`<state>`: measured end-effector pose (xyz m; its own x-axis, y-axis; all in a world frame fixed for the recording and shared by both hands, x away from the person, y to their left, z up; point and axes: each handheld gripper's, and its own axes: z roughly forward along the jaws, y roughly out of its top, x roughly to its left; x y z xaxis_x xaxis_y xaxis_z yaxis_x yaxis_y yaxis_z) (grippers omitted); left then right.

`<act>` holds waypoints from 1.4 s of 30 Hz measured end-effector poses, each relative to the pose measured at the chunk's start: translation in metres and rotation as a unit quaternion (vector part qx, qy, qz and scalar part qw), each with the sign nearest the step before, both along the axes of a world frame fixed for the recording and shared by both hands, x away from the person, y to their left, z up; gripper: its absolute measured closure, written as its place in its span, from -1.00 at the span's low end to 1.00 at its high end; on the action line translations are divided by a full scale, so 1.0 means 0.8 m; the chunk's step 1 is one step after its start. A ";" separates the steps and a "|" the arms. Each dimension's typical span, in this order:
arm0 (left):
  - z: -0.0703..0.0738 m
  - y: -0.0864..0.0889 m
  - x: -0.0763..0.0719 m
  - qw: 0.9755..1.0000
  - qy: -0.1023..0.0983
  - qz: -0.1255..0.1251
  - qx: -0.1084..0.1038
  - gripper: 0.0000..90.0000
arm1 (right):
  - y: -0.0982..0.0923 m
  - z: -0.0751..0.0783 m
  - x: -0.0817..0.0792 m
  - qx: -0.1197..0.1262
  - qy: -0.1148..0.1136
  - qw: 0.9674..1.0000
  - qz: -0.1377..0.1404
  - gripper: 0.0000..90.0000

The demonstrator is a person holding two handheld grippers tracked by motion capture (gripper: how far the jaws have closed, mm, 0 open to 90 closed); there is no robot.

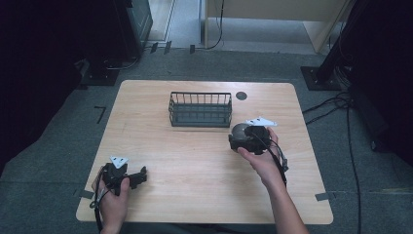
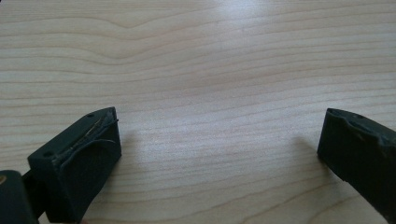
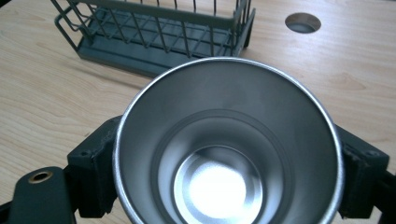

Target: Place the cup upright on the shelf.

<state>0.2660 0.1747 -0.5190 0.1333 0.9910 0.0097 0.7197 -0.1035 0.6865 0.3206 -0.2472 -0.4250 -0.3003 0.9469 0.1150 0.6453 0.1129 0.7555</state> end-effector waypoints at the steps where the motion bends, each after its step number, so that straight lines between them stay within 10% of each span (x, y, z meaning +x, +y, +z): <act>1: 0.000 0.000 0.000 1.000 0.000 0.000 0.000 -1.00 | 0.002 0.002 0.001 0.000 -0.001 1.000 0.002 -0.69; 42: 0.000 0.000 0.000 1.000 0.000 0.000 0.000 -1.00 | 0.052 0.080 0.087 -0.004 -0.011 0.999 0.030 -0.69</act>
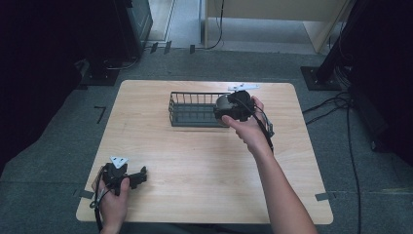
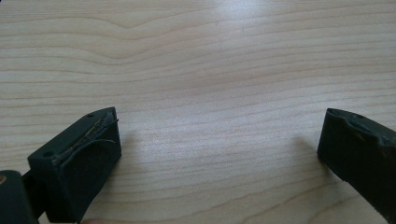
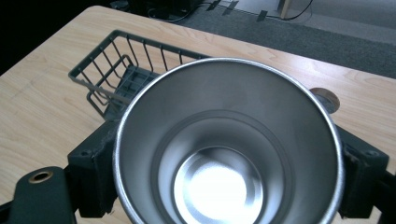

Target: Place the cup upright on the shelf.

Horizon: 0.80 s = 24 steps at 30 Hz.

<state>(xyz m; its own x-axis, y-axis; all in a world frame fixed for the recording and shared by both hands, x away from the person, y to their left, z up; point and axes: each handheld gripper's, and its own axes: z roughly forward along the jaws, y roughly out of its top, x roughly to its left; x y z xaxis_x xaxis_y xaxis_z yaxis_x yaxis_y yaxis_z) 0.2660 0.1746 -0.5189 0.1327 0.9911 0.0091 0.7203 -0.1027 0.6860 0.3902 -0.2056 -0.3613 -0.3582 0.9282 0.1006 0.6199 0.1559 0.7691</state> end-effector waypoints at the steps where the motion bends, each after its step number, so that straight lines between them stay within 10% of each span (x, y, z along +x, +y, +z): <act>1: 0.000 0.000 0.000 1.000 0.000 0.000 0.000 -1.00 | 0.001 0.002 0.003 0.000 0.000 1.000 -0.001 -0.69; 24: 0.000 0.000 0.000 1.000 0.000 0.000 0.000 -1.00 | 0.027 0.001 0.061 -0.006 0.005 1.000 -0.021 -0.69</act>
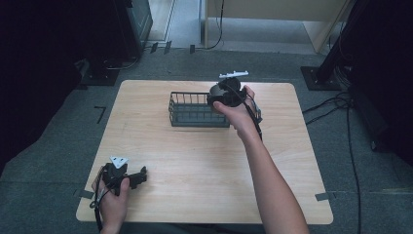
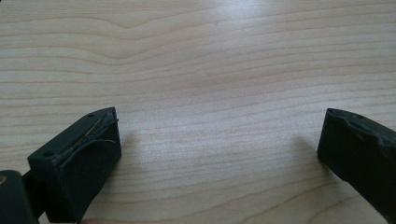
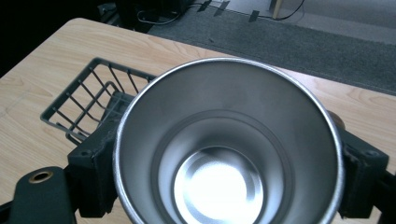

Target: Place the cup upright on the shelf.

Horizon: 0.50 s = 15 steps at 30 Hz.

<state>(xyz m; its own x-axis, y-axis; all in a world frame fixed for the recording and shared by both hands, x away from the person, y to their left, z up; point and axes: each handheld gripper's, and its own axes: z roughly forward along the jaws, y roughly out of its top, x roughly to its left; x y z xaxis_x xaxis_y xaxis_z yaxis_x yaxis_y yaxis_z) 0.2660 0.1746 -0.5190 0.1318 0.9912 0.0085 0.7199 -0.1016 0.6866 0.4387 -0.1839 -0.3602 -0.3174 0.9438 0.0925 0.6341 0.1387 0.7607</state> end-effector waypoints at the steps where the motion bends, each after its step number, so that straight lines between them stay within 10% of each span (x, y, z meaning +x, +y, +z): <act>1: 0.000 0.000 0.000 1.000 0.001 -0.001 0.001 -1.00 | 0.002 0.000 0.001 0.001 -0.001 1.000 0.000 -0.69; 15: 0.000 0.000 0.000 1.000 0.001 -0.001 0.001 -1.00 | 0.018 -0.009 0.034 -0.005 -0.005 1.000 -0.017 -0.69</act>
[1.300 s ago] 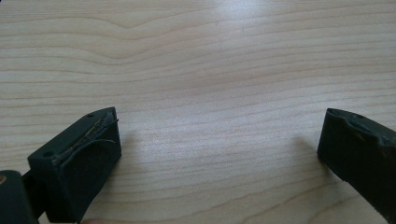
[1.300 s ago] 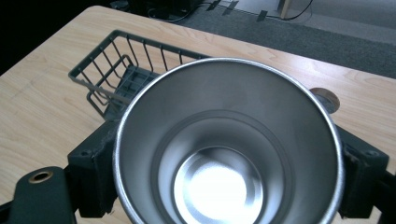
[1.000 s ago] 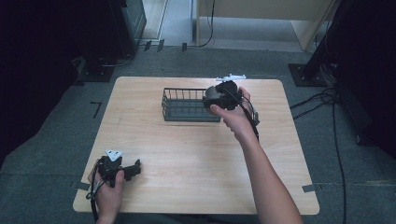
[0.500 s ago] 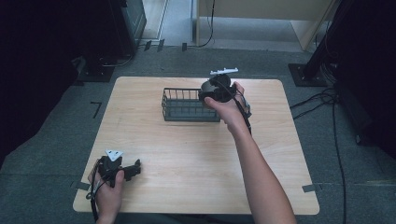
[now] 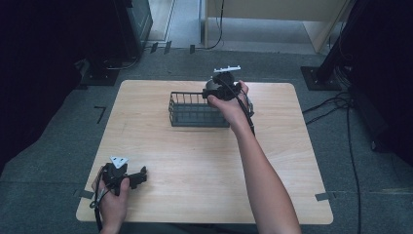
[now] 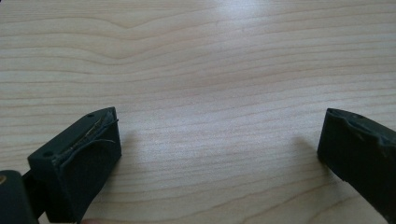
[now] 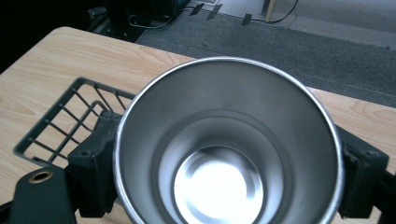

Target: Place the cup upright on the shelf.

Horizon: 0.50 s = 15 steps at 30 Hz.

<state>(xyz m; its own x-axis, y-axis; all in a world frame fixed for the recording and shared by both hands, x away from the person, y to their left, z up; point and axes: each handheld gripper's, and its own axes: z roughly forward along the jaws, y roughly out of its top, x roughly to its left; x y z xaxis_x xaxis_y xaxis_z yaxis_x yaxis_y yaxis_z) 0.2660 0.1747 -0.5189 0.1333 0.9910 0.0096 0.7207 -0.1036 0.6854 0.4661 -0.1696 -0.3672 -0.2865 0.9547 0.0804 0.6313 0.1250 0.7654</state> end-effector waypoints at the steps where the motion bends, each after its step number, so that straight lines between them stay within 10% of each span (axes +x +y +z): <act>1: 0.000 0.000 0.000 1.000 0.000 0.000 0.000 -1.00 | 0.001 -0.002 0.001 -0.002 -0.001 1.000 -0.001 -0.69; 15: 0.000 0.000 0.000 1.000 0.000 0.000 0.000 -1.00 | 0.010 -0.031 0.009 -0.012 0.007 1.000 -0.008 -0.69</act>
<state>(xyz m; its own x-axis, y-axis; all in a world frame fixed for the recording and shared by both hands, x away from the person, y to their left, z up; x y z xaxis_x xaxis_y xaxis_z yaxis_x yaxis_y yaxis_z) 0.2660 0.1747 -0.5189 0.1334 0.9910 0.0101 0.7205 -0.1040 0.6856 0.4729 -0.1619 -0.3919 -0.2703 0.9608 0.0613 0.6445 0.1333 0.7529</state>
